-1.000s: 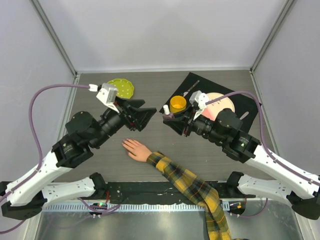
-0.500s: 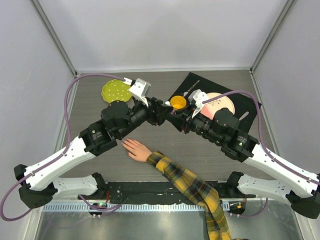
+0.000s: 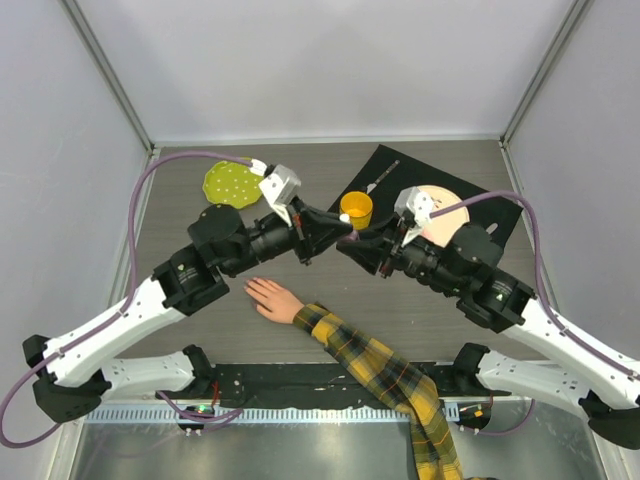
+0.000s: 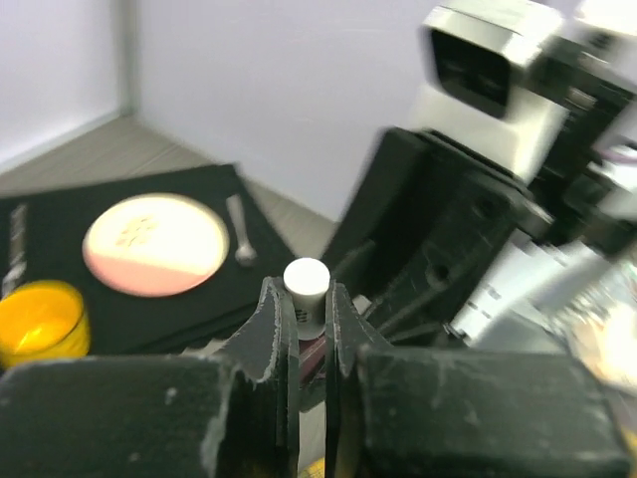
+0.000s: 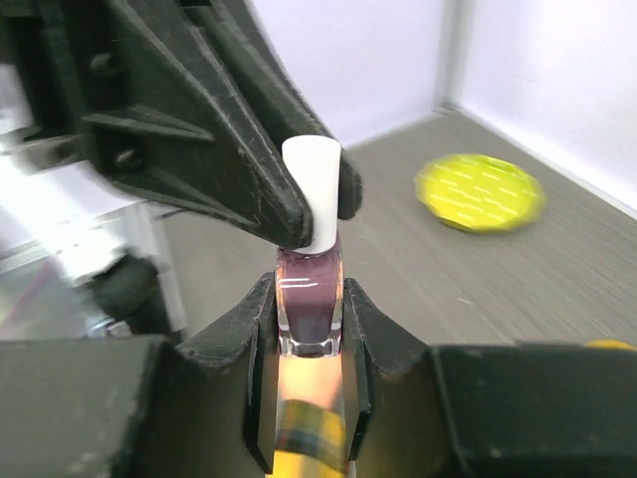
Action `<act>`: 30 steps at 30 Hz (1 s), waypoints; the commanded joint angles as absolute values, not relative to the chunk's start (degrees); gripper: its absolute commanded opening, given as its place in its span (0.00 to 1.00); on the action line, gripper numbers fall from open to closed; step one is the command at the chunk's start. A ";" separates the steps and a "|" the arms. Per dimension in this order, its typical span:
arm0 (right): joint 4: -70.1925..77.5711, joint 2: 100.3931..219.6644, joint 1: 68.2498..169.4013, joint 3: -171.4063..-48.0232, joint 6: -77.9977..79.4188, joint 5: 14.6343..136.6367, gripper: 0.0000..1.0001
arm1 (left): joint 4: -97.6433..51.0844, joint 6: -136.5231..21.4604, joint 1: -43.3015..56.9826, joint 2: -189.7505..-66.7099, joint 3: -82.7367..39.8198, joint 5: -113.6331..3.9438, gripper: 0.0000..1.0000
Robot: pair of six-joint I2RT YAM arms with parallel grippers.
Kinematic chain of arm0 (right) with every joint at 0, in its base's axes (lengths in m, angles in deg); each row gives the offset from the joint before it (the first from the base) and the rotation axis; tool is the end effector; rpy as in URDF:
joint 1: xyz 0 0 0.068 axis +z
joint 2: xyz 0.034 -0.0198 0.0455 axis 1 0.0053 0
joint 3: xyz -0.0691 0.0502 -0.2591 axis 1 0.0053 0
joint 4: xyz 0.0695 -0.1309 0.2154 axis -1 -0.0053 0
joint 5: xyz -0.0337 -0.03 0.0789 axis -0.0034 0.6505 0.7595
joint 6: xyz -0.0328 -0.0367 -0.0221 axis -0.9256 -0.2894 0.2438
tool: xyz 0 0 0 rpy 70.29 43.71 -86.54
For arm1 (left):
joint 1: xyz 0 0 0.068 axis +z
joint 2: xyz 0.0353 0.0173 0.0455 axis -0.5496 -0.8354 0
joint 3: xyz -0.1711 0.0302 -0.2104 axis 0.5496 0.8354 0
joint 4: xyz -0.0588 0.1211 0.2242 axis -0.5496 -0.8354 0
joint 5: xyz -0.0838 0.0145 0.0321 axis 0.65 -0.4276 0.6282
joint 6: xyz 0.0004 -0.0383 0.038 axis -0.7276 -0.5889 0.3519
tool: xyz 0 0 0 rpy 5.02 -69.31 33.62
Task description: Paint the nails
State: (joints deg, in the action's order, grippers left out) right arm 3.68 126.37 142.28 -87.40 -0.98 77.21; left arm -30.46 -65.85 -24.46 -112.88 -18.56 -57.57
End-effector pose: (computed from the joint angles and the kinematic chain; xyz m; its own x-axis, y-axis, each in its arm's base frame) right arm 0.1094 0.1524 0.4028 -0.0229 0.1152 -0.9931 -0.8824 0.4647 0.0743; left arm 0.1194 -0.1961 0.4486 -0.2680 -0.2102 -0.9402 0.8533 0.4014 -0.3329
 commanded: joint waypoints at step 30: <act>0.86 132.82 143.14 -95.16 1.99 75.91 0.01 | -40.77 -66.43 -23.61 -105.90 -22.41 -70.94 0.74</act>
